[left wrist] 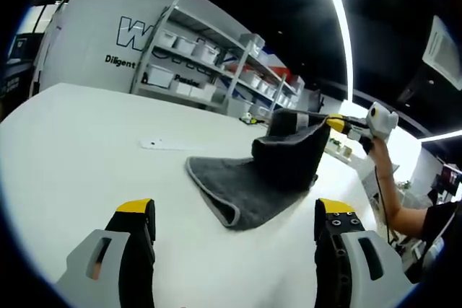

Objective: Open the folded towel by lifting each exposed corner and separating the folded layers until the towel lies flat within the target outline without major curled edges

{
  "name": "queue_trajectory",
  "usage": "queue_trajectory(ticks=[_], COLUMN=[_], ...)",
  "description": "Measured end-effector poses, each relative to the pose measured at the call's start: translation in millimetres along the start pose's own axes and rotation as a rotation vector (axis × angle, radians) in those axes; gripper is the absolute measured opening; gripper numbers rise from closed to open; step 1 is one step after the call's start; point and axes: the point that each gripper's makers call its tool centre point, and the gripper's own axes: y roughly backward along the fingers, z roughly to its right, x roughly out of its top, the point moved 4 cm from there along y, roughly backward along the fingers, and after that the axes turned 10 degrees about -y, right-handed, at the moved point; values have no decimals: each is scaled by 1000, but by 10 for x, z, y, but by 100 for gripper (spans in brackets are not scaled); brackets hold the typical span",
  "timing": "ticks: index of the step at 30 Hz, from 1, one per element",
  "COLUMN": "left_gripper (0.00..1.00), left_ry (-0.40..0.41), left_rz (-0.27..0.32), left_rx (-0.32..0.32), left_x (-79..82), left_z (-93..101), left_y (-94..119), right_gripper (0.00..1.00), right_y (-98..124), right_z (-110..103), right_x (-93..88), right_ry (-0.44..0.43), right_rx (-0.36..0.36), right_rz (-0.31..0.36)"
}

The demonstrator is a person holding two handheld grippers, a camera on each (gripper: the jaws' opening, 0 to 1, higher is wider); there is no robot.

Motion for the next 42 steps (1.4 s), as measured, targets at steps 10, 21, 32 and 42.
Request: queue_trajectory(ticks=[10, 21, 32, 42], left_gripper=[89, 89, 89, 89], left_ry=[0, -9, -32, -90], left_rz=[-2, -17, -40, -90], left_rx=[1, 3, -6, -12], left_x=[9, -21, -44, -100], left_z=[-27, -22, 7, 50], left_y=[-12, -23, -38, -74], right_gripper=[0, 0, 0, 0], right_y=[194, 411, 602, 739], right_z=[434, 886, 1365, 1657], right_x=[-39, -207, -632, -1065], right_ry=[-33, -84, -154, -221], right_rx=[-99, -195, -306, -370], right_rz=[-2, -36, -112, -187])
